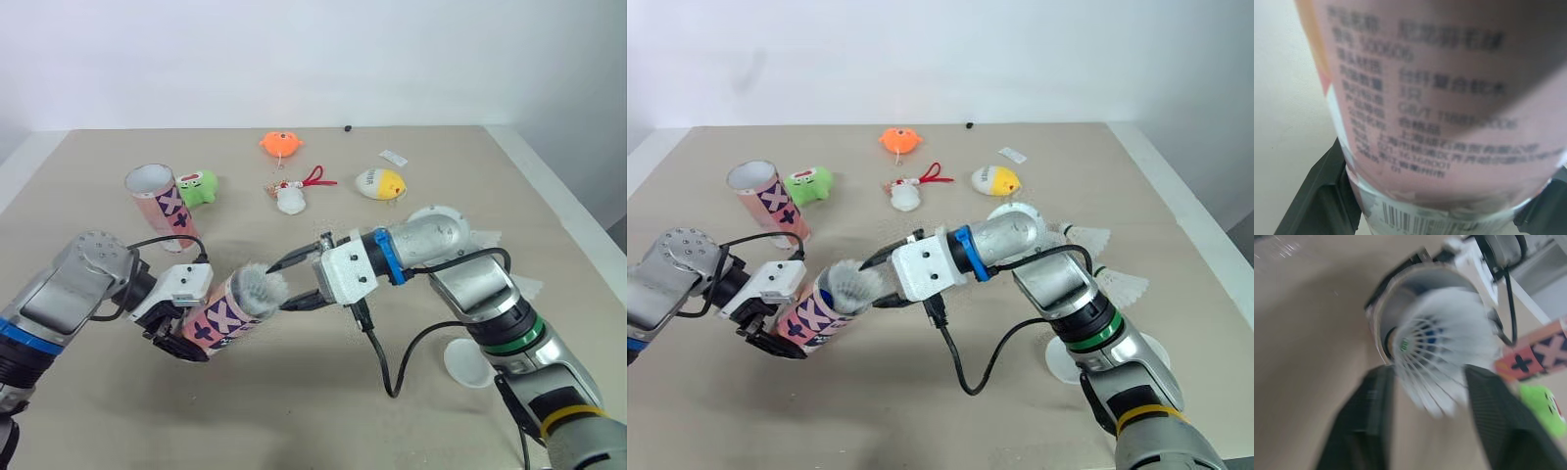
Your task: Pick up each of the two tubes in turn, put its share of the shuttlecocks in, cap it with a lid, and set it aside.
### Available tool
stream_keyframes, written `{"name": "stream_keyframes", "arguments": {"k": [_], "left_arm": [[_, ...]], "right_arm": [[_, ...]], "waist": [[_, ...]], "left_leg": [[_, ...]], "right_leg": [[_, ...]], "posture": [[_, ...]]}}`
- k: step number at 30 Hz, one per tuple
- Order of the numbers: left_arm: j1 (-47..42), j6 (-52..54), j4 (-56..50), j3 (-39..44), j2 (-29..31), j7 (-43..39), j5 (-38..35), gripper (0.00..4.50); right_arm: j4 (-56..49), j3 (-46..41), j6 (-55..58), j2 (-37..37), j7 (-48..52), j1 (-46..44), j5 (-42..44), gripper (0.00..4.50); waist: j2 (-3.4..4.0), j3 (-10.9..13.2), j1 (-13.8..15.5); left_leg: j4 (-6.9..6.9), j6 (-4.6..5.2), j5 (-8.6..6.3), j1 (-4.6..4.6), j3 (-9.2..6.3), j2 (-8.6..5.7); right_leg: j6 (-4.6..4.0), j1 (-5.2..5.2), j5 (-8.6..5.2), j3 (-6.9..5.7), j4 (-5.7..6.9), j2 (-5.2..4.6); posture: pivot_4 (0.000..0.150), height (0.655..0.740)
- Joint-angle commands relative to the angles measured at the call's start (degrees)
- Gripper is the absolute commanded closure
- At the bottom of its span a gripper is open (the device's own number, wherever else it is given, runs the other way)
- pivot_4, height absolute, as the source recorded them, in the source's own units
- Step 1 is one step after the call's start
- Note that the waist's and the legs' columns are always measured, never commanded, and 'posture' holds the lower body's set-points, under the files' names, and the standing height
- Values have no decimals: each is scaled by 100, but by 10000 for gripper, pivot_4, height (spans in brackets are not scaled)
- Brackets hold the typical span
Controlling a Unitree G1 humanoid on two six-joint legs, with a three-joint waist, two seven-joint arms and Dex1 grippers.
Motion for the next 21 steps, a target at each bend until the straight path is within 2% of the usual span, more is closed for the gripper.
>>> {"name": "stream_keyframes", "arguments": {"k": [1,2,4,7,11,16,20,21], "left_arm": [[15,61,-14,-204,-137,40,49,14202],[12,65,-17,-206,-148,41,54,14202],[18,85,-49,-199,-170,51,57,14202],[77,149,-161,-148,-195,108,35,14202],[196,116,-337,-128,-111,140,80,14202],[335,-20,-612,98,-156,154,-126,14202],[203,49,-620,85,-203,116,-152,14202],[116,53,-560,46,-246,97,-147,14202]], "right_arm": [[-568,-314,758,-295,383,-135,665,3119],[-705,-432,1112,-499,520,-112,924,1348],[-861,-713,1609,-868,636,-14,1336,1348],[-903,-1632,2526,-1243,111,579,2055,1348],[-1152,-2550,2984,-1009,-1630,1933,1739,1348],[-2114,-3316,3921,-304,-3712,3657,1466,1348],[-2283,-3469,4360,15,-4562,3852,1311,1348],[-2104,-3408,4376,59,-4755,3730,1160,3501]], "waist": [[2,1,9],[4,2,37],[4,2,57],[0,-1,110],[0,-3,128],[14,-7,131],[11,-5,127],[7,-3,123]], "left_leg": [[1,0,0,0,-2,-2],[4,0,0,-1,-3,-2],[7,0,0,-2,-4,-10],[7,1,0,0,-6,-18],[5,3,-2,1,-8,-21],[-1,3,-2,-14,-7,-31],[4,1,-1,-24,-3,-36],[4,0,-1,-25,-2,-36]], "right_leg": [[2,2,-1,-2,0,-3],[2,4,-1,-5,0,-5],[8,7,-4,-8,0,-17],[15,12,-7,-9,-2,-23],[17,15,-8,-9,-4,-23],[26,1,-16,8,-3,-23],[37,-6,-12,23,-3,-22],[39,-6,-10,24,-3,-22]], "posture": [[1500,7323],[1500,7323],[1500,7323],[1500,7323],[1500,7323],[1500,7323],[1500,7323],[1500,7323]]}}
